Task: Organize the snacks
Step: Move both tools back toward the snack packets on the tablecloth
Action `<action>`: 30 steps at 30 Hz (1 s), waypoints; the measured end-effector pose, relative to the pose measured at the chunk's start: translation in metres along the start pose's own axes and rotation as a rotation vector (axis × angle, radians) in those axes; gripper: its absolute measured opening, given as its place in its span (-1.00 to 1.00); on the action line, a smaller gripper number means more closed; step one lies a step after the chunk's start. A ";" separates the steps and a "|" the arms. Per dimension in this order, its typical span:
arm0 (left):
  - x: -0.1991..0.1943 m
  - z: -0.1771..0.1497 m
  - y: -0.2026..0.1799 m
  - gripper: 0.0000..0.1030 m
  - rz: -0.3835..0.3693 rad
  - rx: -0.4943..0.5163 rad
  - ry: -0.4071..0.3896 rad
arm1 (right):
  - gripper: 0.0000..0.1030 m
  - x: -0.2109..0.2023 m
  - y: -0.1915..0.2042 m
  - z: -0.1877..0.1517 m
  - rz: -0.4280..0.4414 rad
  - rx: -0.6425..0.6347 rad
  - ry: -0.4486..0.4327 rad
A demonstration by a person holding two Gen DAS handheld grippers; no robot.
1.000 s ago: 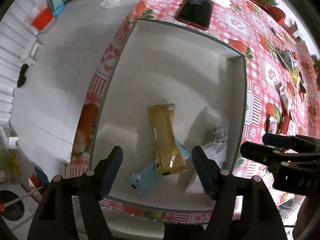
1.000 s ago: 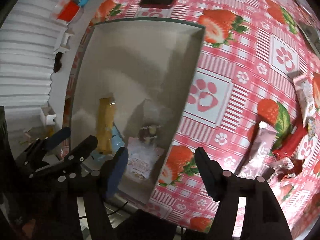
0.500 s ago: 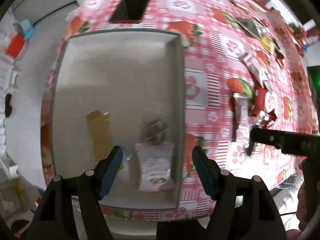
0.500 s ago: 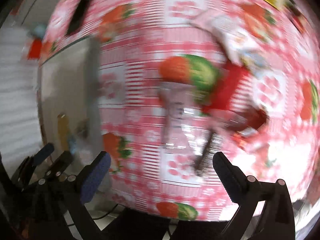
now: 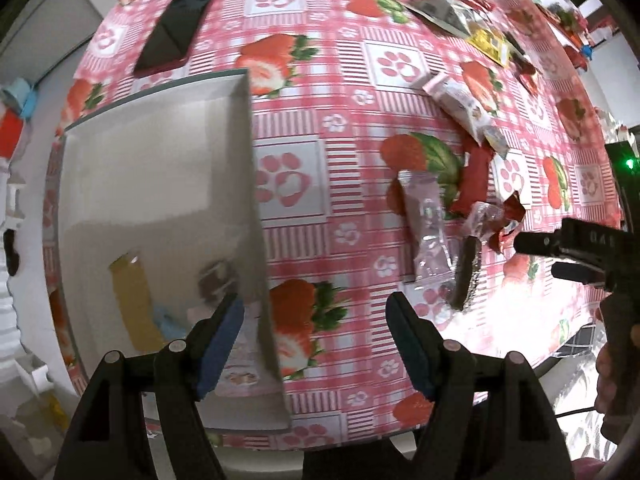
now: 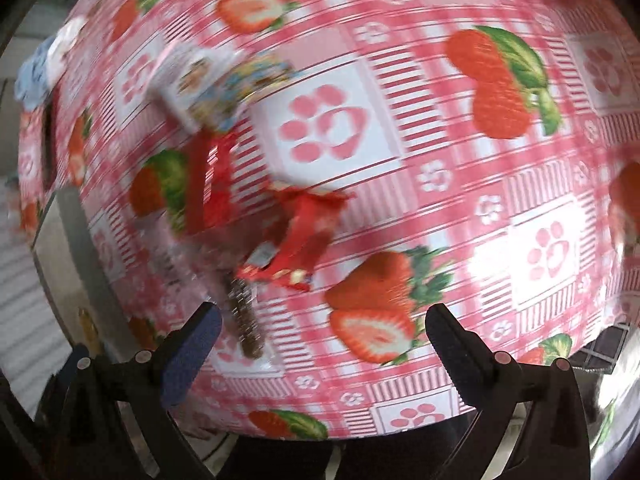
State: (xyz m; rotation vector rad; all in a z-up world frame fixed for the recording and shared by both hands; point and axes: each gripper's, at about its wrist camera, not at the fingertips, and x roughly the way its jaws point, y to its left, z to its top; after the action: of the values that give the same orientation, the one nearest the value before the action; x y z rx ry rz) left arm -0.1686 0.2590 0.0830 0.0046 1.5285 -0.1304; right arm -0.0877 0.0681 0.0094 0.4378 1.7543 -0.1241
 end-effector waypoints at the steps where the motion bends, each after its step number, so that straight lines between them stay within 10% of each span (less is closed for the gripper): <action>1: 0.001 0.002 -0.004 0.49 -0.001 0.001 0.002 | 0.99 -0.001 -0.005 0.003 -0.002 0.017 -0.008; 18: 0.046 0.055 -0.058 0.50 0.009 -0.012 0.051 | 0.99 0.008 -0.020 0.049 0.019 0.118 -0.019; 30: 0.075 0.058 -0.080 0.50 0.046 -0.019 0.076 | 0.99 0.025 -0.023 0.051 -0.128 -0.014 -0.012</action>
State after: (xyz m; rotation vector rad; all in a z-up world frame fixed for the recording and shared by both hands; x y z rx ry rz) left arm -0.1148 0.1684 0.0169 0.0301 1.6047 -0.0798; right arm -0.0533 0.0358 -0.0297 0.3136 1.7704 -0.2050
